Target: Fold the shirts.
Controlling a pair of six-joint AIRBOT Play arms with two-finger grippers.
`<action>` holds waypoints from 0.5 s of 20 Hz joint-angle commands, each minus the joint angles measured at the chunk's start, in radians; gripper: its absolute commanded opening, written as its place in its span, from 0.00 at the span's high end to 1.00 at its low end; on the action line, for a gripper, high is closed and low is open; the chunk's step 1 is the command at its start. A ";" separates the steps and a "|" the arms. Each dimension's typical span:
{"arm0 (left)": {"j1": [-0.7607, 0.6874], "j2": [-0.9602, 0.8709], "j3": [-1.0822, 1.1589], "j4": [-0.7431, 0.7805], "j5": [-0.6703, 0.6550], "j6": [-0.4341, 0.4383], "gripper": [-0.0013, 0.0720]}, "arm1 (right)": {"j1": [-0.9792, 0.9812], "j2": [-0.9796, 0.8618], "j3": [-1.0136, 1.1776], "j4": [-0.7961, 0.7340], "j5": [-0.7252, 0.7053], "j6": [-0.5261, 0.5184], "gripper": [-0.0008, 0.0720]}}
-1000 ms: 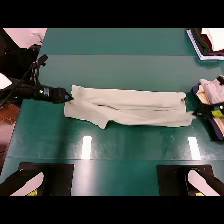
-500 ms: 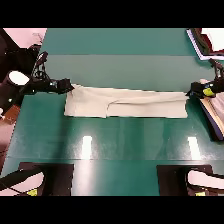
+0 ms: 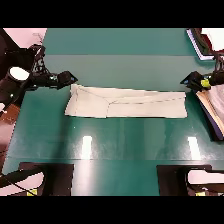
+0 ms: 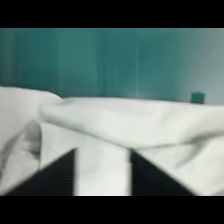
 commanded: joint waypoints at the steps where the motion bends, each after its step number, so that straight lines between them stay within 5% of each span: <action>1: -0.002 -0.002 0.024 -0.014 -0.140 0.061 0.93 | -0.073 0.019 -0.058 0.014 0.119 -0.081 0.30; 3: -0.002 -0.002 0.024 -0.014 -0.160 0.065 0.93 | -0.136 0.039 -0.139 0.016 0.115 -0.096 0.12; 10: -0.002 -0.003 0.024 -0.014 -0.168 0.064 0.93 | -0.218 -0.055 -0.268 0.102 0.082 -0.263 0.12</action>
